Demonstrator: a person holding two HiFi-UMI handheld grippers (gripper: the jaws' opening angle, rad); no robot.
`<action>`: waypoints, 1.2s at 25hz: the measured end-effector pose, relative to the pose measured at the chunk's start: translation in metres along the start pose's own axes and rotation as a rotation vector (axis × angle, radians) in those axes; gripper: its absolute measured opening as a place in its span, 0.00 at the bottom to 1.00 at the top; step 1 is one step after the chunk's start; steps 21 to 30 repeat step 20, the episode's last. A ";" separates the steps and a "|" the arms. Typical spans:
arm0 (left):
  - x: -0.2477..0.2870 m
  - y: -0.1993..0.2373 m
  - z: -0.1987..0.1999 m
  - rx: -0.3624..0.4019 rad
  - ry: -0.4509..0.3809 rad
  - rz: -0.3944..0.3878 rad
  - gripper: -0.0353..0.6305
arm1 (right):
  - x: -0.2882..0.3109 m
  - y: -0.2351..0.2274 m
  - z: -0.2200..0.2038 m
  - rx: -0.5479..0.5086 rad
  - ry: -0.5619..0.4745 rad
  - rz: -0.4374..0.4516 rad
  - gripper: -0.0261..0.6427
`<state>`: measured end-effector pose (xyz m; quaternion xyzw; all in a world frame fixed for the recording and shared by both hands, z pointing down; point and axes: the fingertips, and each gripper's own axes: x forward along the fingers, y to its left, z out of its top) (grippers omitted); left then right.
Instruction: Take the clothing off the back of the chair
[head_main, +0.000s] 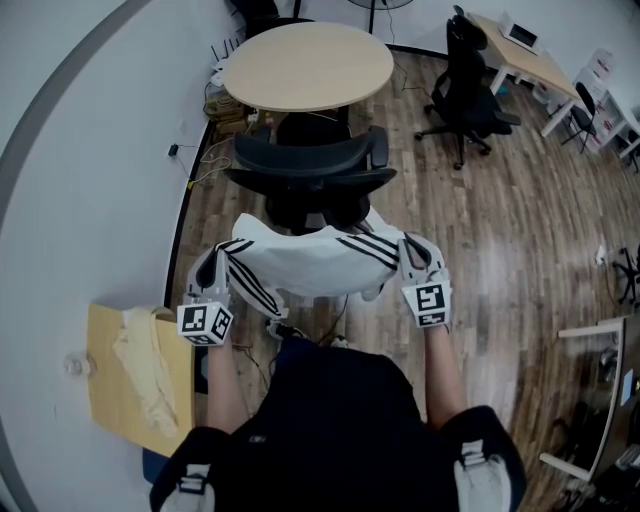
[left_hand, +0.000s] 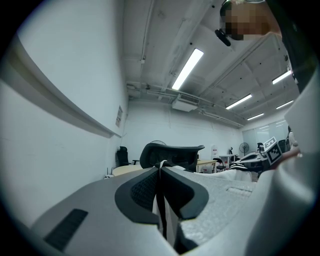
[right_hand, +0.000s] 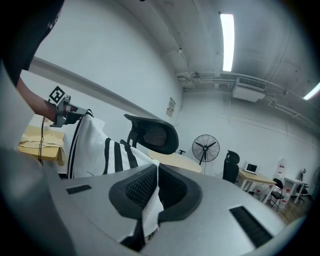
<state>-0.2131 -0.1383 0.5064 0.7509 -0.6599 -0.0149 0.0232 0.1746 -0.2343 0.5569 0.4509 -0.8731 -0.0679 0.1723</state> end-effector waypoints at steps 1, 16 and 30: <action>0.001 0.000 0.000 -0.001 -0.001 -0.002 0.07 | 0.000 0.000 -0.001 0.000 0.001 -0.002 0.04; 0.002 0.000 0.003 -0.002 -0.005 -0.004 0.07 | -0.006 -0.001 0.001 -0.014 0.004 -0.012 0.04; -0.005 -0.001 -0.003 -0.006 0.001 0.004 0.07 | -0.008 0.003 -0.004 -0.009 0.018 -0.008 0.04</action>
